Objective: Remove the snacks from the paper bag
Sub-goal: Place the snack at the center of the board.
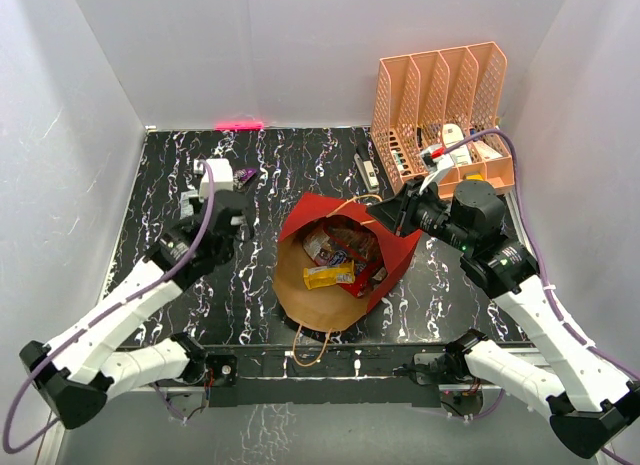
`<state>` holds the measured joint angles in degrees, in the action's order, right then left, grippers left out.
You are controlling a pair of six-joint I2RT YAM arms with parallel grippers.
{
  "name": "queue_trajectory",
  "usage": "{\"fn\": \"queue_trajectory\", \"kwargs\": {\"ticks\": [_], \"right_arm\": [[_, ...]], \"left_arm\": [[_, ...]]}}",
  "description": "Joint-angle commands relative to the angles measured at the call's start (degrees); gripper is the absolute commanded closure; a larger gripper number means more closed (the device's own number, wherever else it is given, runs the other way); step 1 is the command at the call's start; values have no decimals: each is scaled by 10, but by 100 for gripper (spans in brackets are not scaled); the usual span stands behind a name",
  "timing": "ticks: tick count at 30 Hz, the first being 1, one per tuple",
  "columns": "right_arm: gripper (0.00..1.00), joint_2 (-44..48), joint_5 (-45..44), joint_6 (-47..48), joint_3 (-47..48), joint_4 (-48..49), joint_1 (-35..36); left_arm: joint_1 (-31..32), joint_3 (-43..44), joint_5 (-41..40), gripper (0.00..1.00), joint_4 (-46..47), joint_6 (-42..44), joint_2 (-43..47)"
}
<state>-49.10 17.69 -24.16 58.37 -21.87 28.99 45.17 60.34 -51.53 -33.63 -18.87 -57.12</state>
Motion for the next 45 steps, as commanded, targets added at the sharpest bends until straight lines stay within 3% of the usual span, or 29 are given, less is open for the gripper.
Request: {"fn": "queue_trajectory", "kwargs": {"ticks": [1, 6, 13, 17, 22, 29, 36, 41, 45], "right_arm": [[93, 13, -4, -1, 1, 32, 1], [93, 13, 1, -6, 6, 31, 1], [93, 5, 19, -6, 13, 38, 1], [93, -17, 44, -8, 33, 12, 1], [93, -20, 72, -29, 20, 5, 1], [93, -34, 3, -30, 27, -60, 30], [93, 3, 0, -44, -16, -3, 32], [93, 22, 5, -42, -33, 0, 33], [93, 19, -6, -25, -37, -10, 33]], "left_arm": [[-115, 33, 82, 100, 61, 59, -58], [-265, 98, 115, 100, 71, 54, -200], [-400, 170, 93, 100, 102, 30, -385], [-424, 204, 60, 100, 93, 49, -463], [-440, 162, 57, 100, 152, 66, -490], [-447, 157, 76, 100, 159, 46, -531], [-466, 165, 139, 100, 162, 56, -568], [-476, 163, 138, 100, 162, 57, -566], [-475, 169, 175, 81, 154, 63, -557]]}}
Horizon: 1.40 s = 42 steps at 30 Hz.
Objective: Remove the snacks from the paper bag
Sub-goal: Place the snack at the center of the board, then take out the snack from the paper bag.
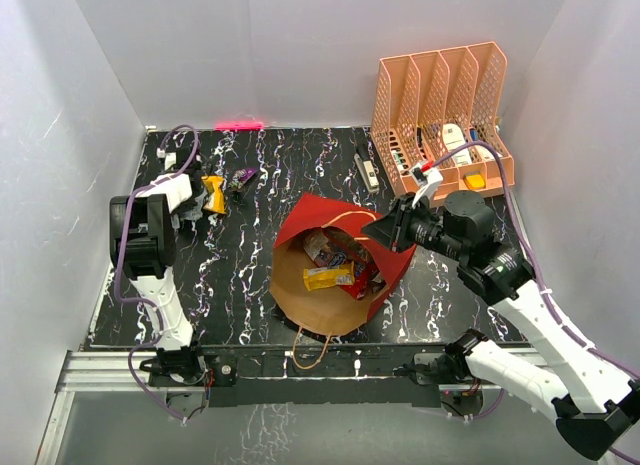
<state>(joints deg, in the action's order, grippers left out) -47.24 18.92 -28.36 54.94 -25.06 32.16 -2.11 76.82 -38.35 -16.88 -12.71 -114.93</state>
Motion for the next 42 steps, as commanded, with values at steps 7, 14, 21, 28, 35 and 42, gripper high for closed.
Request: {"fn": "queue_trajectory", "kwargs": {"ticks": [7, 14, 21, 28, 35, 42], "right_arm": [[93, 28, -10, -9, -66, 116, 1], [93, -2, 13, 5, -30, 99, 1], [93, 37, -27, 8, -55, 97, 1], [93, 32, -56, 40, -33, 62, 0], [93, 31, -68, 48, -28, 73, 1], [93, 42, -72, 53, -30, 66, 1]], "left_arm": [[-3, -9, 117, 40, -27, -1, 113], [13, -112, 336, 24, -52, -61, 342], [97, -317, 579, 19, 25, -238, 608], [379, -346, 486, 16, 46, -346, 684], [634, -370, 269, 17, 105, -414, 689], [806, -288, 110, 16, 89, -342, 577]]}}
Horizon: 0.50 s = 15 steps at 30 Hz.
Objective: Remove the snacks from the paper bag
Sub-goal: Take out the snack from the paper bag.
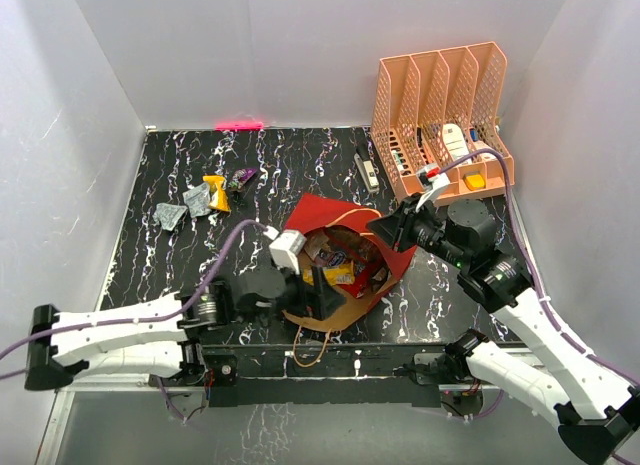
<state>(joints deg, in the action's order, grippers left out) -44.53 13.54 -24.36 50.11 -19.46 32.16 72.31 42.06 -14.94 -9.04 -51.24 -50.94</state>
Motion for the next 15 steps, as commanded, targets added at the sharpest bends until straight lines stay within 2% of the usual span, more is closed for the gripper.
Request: {"fn": "queue_trajectory", "kwargs": {"ticks": [1, 4, 6, 7, 10, 13, 15], "right_arm": [[93, 18, -21, 14, 18, 9, 1], [93, 24, -30, 18, 20, 2, 1], [93, 28, -37, 19, 22, 0, 1], [93, 30, -39, 19, 21, -1, 1], [93, 33, -42, 25, 18, -5, 1], [93, 35, -45, 29, 13, -9, 1], [93, 36, -44, 27, 13, -9, 1]], "left_arm": [[81, 80, -141, 16, -2, 65, -93], [129, 132, -211, 15, -32, 149, -177], [135, 154, -241, 4, -47, 202, -229], [136, 166, -258, 2, -65, 214, -250], [136, 187, -306, 2, -110, 244, -299], [129, 169, -316, 4, -102, 282, -309], [118, 168, -325, 18, -127, 269, -310]]}}
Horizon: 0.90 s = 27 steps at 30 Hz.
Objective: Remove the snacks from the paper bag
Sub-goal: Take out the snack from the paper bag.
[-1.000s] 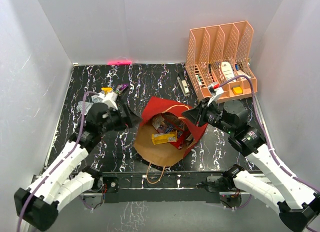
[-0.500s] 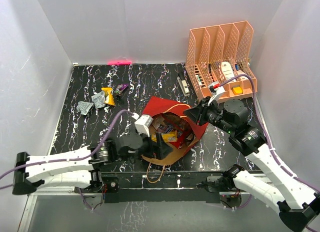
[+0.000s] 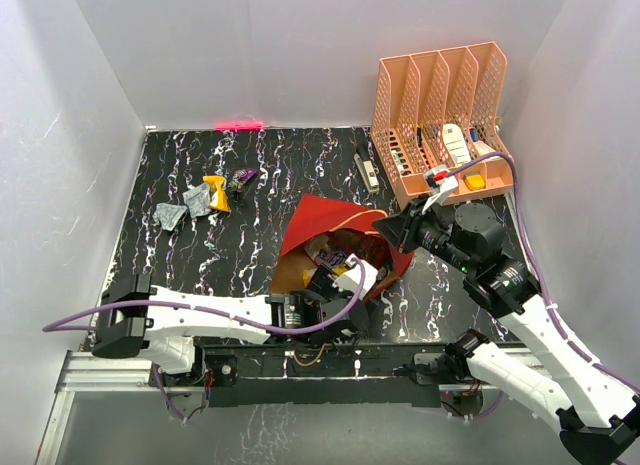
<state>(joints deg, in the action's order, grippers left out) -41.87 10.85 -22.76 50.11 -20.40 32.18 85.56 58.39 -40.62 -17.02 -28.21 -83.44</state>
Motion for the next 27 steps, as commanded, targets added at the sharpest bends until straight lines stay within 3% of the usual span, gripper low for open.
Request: {"fn": "queue_trajectory", "kwargs": {"ticks": [1, 3, 8, 13, 17, 20, 27], "right_arm": [[93, 8, -16, 11, 15, 0, 1], [93, 8, -16, 13, 21, -4, 0], [93, 9, -20, 13, 15, -1, 0], [93, -2, -7, 12, 24, 3, 1], [93, -2, -9, 11, 21, 6, 1], [93, -2, -4, 4, 20, 8, 0], [93, 2, -1, -6, 21, 7, 1]], "left_arm": [[-15, 0, -71, 24, -49, 35, 22], [-15, -21, -42, 24, -17, 47, 46], [-15, -80, 90, 4, 75, 84, 153], [-17, -104, 89, 3, 78, 87, 220], [-24, -89, 43, 27, 49, 101, 188], [-26, -83, 17, 39, 50, 113, 150], [-71, -103, 27, 53, 114, 149, 67]]}}
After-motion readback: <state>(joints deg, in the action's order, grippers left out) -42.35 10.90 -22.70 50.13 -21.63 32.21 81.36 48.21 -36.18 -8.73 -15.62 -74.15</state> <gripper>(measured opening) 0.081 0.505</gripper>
